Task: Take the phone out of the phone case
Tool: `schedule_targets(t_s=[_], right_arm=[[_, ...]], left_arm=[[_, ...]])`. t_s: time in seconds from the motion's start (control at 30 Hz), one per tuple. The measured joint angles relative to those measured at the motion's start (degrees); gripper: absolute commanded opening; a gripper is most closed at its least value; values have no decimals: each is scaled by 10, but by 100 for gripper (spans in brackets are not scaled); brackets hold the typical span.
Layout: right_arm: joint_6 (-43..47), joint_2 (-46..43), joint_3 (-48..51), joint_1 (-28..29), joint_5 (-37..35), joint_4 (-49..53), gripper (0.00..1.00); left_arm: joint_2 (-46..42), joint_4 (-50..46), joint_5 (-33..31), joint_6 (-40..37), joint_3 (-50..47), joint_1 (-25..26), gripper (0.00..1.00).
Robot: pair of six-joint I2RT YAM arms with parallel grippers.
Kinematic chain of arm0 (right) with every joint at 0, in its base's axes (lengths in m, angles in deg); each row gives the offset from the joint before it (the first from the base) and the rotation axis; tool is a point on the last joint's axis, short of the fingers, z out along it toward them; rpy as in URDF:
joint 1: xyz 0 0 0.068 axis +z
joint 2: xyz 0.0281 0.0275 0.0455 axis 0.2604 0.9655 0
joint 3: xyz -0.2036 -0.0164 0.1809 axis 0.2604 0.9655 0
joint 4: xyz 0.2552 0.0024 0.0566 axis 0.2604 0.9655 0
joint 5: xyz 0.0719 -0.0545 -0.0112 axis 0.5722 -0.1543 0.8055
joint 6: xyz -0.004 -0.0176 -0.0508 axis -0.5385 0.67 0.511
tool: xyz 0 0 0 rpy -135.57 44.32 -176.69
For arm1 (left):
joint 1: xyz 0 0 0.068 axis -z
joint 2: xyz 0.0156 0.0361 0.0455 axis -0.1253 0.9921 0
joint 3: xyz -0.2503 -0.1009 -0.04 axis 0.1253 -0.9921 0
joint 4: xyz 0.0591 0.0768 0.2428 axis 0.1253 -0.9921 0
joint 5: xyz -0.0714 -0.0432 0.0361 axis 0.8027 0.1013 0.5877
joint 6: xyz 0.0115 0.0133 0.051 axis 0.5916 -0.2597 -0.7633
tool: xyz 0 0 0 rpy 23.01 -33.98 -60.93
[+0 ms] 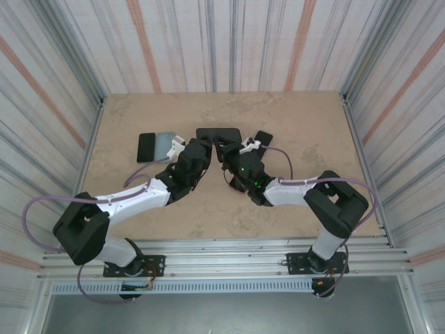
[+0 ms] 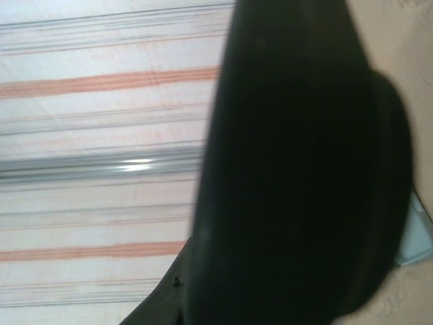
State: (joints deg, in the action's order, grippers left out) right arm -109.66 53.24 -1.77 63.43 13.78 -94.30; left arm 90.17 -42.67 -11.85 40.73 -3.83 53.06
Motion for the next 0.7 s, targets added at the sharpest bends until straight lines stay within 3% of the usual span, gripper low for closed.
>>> schedule_targets(t_s=[0.13,0.47,0.53,0.7], right_arm=[[7,1,0,0,3,1,3],[35,3,3,-5,4,1,2],[49,2,10,-12,11,3,3],[108,-21,29,-51,63,47,4]], left_arm=[[0,1,5,2,0,2,42],[-22,-9,24,-34,-13,-4,68],[-42,-40,59,-53,-12,-25,74],[-91,-118,167,-121,2,-125,77]])
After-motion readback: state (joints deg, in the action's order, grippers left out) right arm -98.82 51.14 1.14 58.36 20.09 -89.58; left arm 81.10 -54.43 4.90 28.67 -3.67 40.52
